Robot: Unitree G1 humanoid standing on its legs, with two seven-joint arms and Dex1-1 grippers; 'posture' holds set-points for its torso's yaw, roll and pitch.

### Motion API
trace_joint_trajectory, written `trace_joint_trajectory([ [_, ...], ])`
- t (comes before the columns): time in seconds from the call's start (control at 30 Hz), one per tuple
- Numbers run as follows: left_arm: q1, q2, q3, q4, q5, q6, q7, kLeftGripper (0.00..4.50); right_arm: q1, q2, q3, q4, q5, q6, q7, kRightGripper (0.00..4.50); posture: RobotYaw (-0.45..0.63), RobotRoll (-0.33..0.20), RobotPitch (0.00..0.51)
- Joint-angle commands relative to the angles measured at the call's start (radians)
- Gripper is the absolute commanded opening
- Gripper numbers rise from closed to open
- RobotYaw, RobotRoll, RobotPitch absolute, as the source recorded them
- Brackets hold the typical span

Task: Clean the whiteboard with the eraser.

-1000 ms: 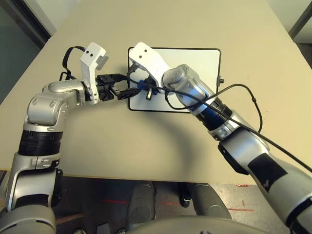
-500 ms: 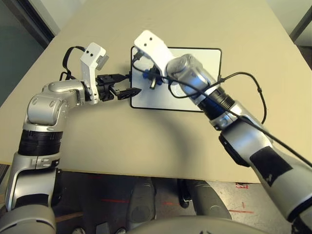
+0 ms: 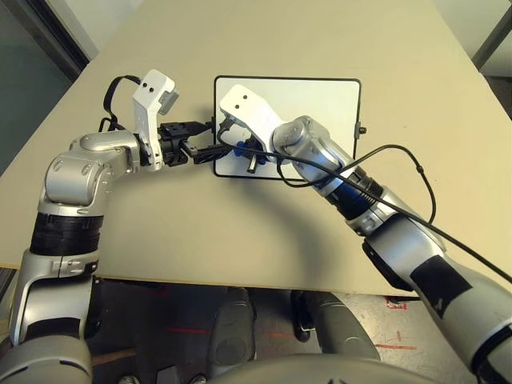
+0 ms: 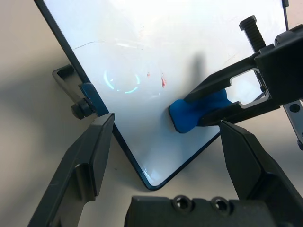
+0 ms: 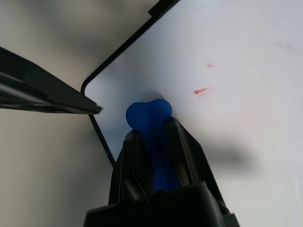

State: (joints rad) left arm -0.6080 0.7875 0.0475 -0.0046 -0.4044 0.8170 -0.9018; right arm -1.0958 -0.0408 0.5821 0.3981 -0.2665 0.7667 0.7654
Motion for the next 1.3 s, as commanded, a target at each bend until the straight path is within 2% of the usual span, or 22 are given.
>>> trace_joint_trajectory([
  [0.03, 0.004, 0.005, 0.000, -0.017, -0.010, 0.015, -0.001, 4.50, -0.059, 0.004, -0.046, 0.093, -0.002, -0.026, -0.044, 0.59, 0.04, 0.000, 0.169],
  [0.27, 0.004, -0.002, -0.003, -0.013, -0.008, 0.011, 0.001, 4.50, -0.159, 0.032, -0.128, 0.206, 0.027, -0.083, -0.100, 0.59, 0.03, 0.000, 0.167],
  [0.6, 0.010, 0.006, 0.008, 0.010, -0.002, 0.008, 0.002, 4.50, -0.046, 0.049, -0.043, 0.054, 0.015, 0.004, -0.023, 0.59, 0.03, 0.000, 0.169],
  [0.7, 0.009, 0.018, 0.018, 0.026, 0.002, 0.003, 0.002, 4.50, -0.040, 0.050, -0.039, 0.058, 0.013, -0.001, -0.027, 0.59, 0.04, 0.000, 0.172],
  [1.0, 0.002, 0.036, 0.030, 0.048, 0.008, -0.006, 0.003, 4.50, -0.187, 0.095, -0.188, 0.226, 0.059, -0.132, -0.152, 0.59, 0.04, 0.000, 0.172],
  [1.1, 0.001, 0.036, 0.029, 0.048, 0.007, -0.006, 0.002, 4.50, -0.206, 0.103, -0.204, 0.257, 0.064, -0.151, -0.164, 0.59, 0.04, 0.000, 0.172],
  [1.3, -0.001, 0.030, 0.025, 0.049, 0.006, -0.006, 0.002, 4.50, -0.113, 0.104, -0.129, 0.178, 0.046, -0.099, -0.099, 0.59, 0.04, 0.000, 0.175],
])
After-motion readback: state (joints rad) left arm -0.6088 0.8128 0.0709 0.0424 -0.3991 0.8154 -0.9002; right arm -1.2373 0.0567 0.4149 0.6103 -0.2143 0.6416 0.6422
